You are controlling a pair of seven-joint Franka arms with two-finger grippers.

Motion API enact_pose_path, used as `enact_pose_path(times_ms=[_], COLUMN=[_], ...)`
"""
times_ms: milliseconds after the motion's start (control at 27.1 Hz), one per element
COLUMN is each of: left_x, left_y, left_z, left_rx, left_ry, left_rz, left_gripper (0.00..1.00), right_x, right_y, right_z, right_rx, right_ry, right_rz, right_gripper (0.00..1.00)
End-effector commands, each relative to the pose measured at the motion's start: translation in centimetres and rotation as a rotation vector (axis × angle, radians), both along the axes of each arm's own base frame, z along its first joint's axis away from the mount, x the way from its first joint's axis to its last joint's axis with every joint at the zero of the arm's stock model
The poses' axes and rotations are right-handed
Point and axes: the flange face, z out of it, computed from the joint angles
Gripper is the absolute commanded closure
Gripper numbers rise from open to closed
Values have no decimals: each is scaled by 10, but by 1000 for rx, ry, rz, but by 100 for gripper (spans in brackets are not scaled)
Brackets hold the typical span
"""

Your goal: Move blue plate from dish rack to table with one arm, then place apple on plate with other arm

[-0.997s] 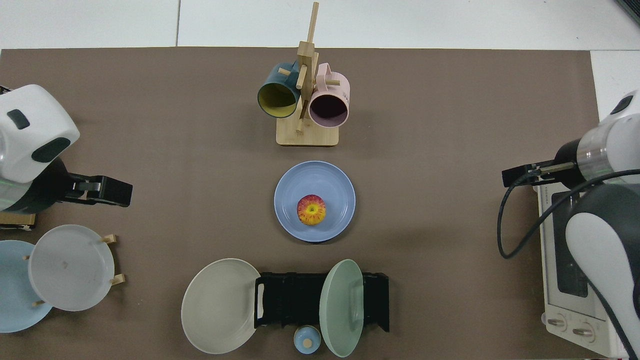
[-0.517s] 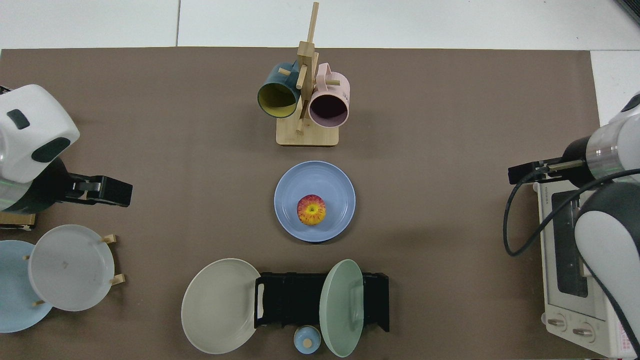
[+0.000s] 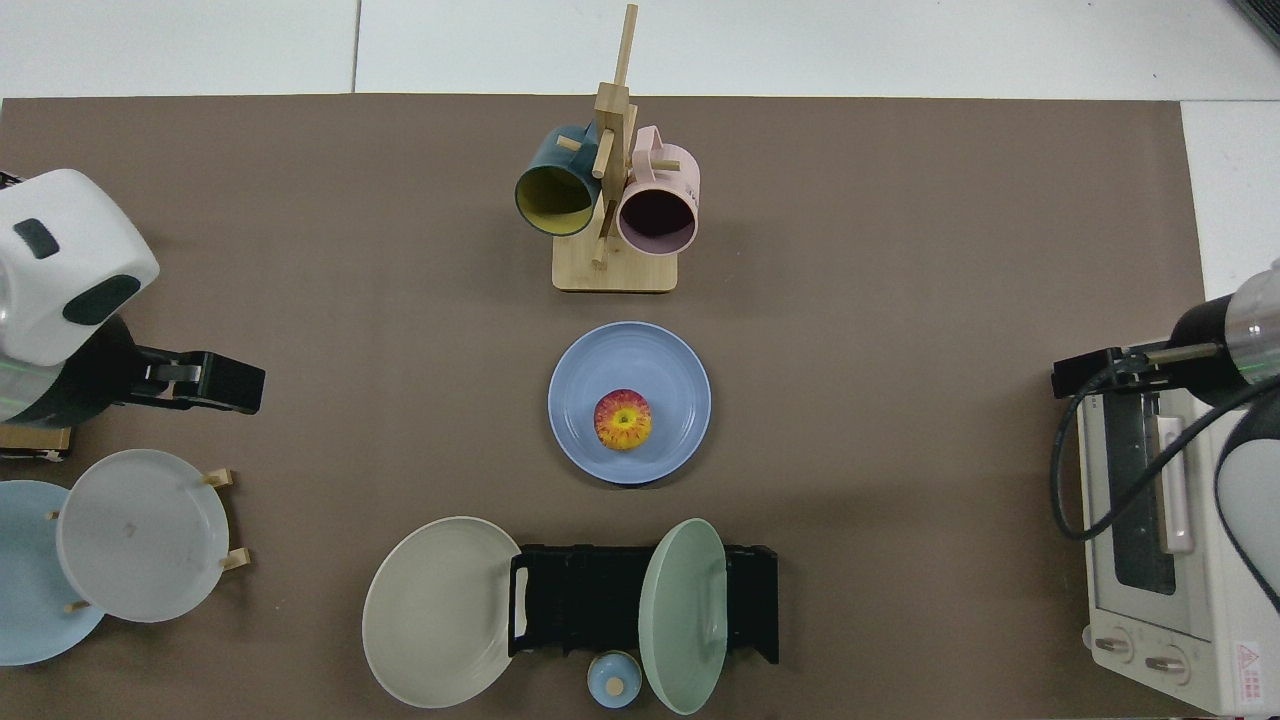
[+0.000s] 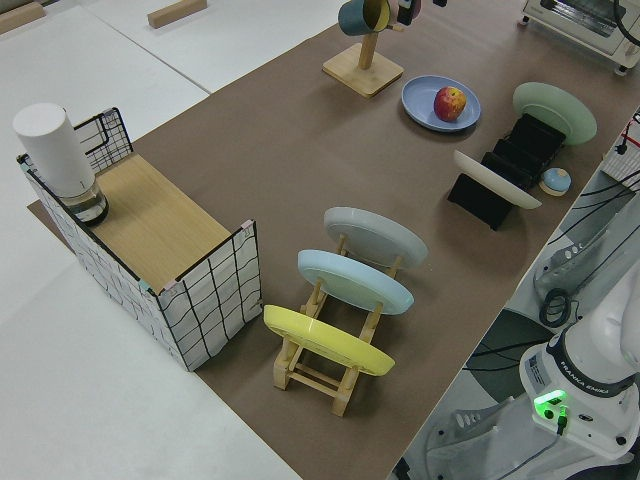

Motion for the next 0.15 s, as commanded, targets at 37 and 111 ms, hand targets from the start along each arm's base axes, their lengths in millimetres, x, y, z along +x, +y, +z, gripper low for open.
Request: enact_pose_path(times_ms=[37, 111], left_x=[-4, -4], left_y=[1, 1], left_z=[5, 5], left_rx=[5, 6], left_ry=[4, 4], left_rz=[12, 12], left_gripper=[0, 0], right_x=[-13, -13], right_y=[-3, -3], right_z=[13, 12], right_rx=[8, 7], right_ry=[12, 14], right_rz=[18, 18], right_gripper=[0, 0])
